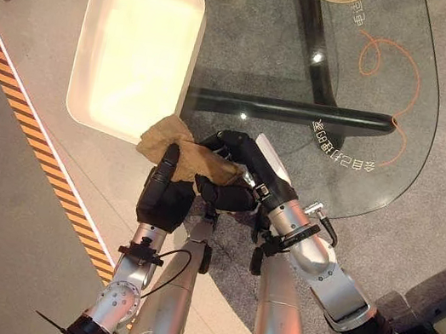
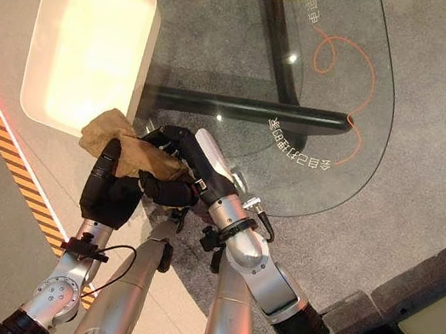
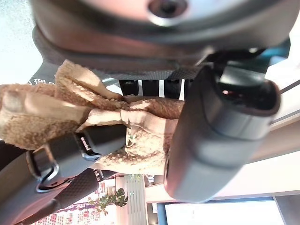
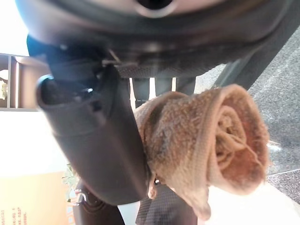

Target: Wipe the table with a cloth and put it in the basket.

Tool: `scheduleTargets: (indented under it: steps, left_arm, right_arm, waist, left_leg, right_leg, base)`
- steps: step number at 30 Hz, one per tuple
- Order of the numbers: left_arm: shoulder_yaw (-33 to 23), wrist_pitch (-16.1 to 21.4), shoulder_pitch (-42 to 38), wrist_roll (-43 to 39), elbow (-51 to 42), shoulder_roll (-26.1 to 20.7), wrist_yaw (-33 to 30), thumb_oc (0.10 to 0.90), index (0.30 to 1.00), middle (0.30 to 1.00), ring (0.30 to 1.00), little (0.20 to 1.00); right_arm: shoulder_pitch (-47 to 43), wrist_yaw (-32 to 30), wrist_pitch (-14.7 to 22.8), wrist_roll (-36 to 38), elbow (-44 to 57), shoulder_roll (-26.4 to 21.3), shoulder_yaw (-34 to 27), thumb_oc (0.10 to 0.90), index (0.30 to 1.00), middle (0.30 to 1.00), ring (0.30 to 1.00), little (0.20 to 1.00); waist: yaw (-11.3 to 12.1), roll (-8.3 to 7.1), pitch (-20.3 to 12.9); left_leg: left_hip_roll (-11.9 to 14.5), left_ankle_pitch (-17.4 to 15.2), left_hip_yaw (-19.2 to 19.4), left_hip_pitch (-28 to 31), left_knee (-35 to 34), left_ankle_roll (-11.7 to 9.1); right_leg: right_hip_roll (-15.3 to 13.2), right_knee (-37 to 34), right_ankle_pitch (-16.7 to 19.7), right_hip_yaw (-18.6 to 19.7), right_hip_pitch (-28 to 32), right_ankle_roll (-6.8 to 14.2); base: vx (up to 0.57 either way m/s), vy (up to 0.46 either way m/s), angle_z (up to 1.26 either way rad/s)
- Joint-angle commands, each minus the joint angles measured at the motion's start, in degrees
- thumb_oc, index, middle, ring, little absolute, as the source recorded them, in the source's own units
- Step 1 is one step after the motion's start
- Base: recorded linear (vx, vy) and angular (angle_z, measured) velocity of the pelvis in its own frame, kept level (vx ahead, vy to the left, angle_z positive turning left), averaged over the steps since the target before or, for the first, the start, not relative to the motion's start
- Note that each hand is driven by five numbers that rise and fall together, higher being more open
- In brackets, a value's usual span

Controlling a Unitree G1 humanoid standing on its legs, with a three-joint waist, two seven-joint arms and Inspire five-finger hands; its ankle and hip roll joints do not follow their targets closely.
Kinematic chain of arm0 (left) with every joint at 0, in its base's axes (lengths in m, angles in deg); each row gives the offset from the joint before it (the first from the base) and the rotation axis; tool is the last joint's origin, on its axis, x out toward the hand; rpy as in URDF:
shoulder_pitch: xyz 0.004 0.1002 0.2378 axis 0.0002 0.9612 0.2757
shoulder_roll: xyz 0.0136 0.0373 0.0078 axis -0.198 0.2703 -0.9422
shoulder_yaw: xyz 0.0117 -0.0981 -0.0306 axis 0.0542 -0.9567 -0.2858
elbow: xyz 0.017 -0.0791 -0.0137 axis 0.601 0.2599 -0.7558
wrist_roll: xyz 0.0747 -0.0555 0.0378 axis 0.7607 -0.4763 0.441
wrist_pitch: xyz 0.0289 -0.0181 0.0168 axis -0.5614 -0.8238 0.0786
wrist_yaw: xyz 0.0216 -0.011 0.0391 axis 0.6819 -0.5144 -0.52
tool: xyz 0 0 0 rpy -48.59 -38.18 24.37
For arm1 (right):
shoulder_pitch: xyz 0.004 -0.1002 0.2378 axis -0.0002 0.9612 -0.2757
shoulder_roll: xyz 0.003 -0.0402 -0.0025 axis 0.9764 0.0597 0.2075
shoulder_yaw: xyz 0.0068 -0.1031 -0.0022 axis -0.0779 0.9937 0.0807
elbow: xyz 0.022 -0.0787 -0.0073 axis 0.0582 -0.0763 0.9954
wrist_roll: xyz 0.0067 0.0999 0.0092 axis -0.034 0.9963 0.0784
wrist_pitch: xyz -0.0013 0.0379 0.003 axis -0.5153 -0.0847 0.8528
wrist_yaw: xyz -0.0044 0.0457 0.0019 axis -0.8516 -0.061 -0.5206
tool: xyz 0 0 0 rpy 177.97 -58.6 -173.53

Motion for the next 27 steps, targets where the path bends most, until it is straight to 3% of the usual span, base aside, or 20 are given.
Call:
scheduleTargets:
  steps: [1,6,7,8,20,27]
  left_arm:
    - [-2.7,0.2,-2.9,4.8,-16.1,1.4,8.9,0.1,0.3,0.3,0.3,0.2]
    - [-2.7,0.4,-3.2,5.0,-16.3,1.5,8.3,0.1,0.3,0.3,0.3,0.2]
    - [-2.7,0.5,-3.2,5.2,-16.5,1.5,8.0,0.1,0.3,0.3,0.3,0.2]
    - [-2.6,0.6,-3.1,5.2,-16.6,1.4,7.9,0.1,0.3,0.3,0.3,0.2]
    - [-4.0,1.3,-1.1,5.6,-18.4,0.5,6.5,0.1,0.3,0.3,0.3,0.2]
    - [-5.4,1.0,0.3,5.1,-18.7,0.2,7.1,0.1,0.3,0.3,0.3,0.2]
  right_arm:
    - [2.2,1.7,-0.3,-1.0,0.8,-1.6,2.5,0.1,0.3,0.3,0.3,0.2]
    - [1.8,-1.1,0.2,-1.3,0.8,-1.6,1.8,0.1,0.3,0.3,0.3,0.2]
    - [1.8,-2.3,0.8,-0.9,1.2,-1.5,1.1,0.479,0.625,0.625,0.625,0.579]
    - [2.0,-3.5,1.4,-1.1,1.5,-1.4,0.6,0.8,0.9,0.9,0.9,0.9]
    - [6.1,-12.4,8.8,-0.9,8.9,-1.3,-8.8,0.8,0.9,0.9,0.9,0.9]
    - [8.7,-14.2,12.0,0.0,10.7,-1.4,-12.2,0.8,0.9,0.9,0.9,0.9]
  waist:
    - [1.2,0.66,-1.4]
    - [1.3,0.44,-1.4]
    - [1.2,0.38,-1.4]
    - [1.2,0.32,-1.4]
    - [0.1,-1.08,-1.4]
    - [-0.2,-1.33,-1.4]
  left_leg:
    - [-3.2,-3.9,-0.3,-2.3,5.6,4.0]
    - [-3.2,-4.0,-0.2,-2.3,5.5,4.1]
    - [-3.2,-4.0,-0.2,-2.1,5.4,4.1]
    - [-3.1,-4.1,-0.1,-2.2,5.4,4.2]
    - [-2.3,-4.7,0.5,-1.8,5.3,4.7]
    - [-1.9,-5.0,0.9,-1.8,5.3,4.7]
  right_leg:
    - [3.1,-6.8,4.4,0.9,1.9,-0.1]
    - [3.2,-6.9,4.5,0.9,2.0,0.0]
    - [3.2,-6.9,4.5,0.9,2.1,0.1]
    - [3.3,-7.0,4.5,0.9,2.1,0.1]
    - [3.9,-7.1,5.0,1.4,2.5,1.0]
    - [4.0,-7.3,5.0,1.6,2.5,1.2]
  base:
    - [0.0,0.0,0.0]
    - [0.0,0.0,0.0]
    - [0.0,0.0,0.0]
    - [0.0,0.0,0.0]
    - [0.0,-0.003,0.01]
    - [0.0,0.0,0.0]
